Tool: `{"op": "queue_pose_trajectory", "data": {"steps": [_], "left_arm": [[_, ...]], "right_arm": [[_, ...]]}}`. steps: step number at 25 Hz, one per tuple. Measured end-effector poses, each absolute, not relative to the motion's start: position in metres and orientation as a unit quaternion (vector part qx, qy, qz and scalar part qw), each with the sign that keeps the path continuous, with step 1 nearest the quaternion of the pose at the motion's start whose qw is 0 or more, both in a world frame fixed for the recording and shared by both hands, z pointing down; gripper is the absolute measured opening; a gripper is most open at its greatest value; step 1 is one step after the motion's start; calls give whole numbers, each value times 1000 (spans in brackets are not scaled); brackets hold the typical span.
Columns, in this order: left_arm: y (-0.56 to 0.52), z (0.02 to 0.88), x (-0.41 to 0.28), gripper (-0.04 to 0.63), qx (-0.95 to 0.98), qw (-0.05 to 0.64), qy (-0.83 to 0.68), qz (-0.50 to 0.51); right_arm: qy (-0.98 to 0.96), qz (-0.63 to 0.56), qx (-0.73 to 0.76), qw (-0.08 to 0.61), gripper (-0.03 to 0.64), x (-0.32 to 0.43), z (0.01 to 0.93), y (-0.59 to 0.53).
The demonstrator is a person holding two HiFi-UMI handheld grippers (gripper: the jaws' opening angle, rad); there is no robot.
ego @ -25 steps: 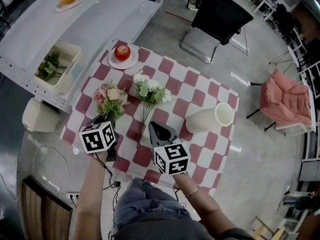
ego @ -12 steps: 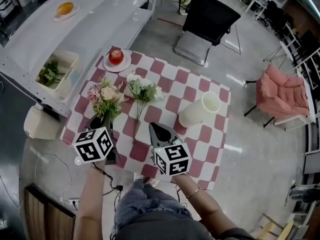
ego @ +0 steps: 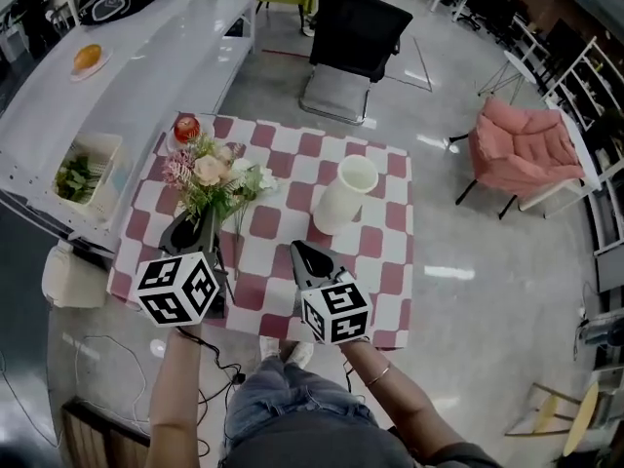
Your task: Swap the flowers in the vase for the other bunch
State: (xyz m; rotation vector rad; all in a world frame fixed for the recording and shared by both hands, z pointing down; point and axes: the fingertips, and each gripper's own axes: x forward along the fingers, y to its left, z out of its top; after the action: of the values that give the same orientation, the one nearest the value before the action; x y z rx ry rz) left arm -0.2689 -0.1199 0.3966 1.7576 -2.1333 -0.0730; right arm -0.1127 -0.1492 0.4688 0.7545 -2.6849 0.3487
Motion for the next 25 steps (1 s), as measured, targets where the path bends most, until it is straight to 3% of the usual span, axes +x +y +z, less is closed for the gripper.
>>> {"op": "queue_pose_trajectory", "data": {"steps": [25], "left_arm": [[-206,256,-61,63,808,52,-584,-62]], "right_arm": [[-879,100,456,94,9,55,411,-171]]}}
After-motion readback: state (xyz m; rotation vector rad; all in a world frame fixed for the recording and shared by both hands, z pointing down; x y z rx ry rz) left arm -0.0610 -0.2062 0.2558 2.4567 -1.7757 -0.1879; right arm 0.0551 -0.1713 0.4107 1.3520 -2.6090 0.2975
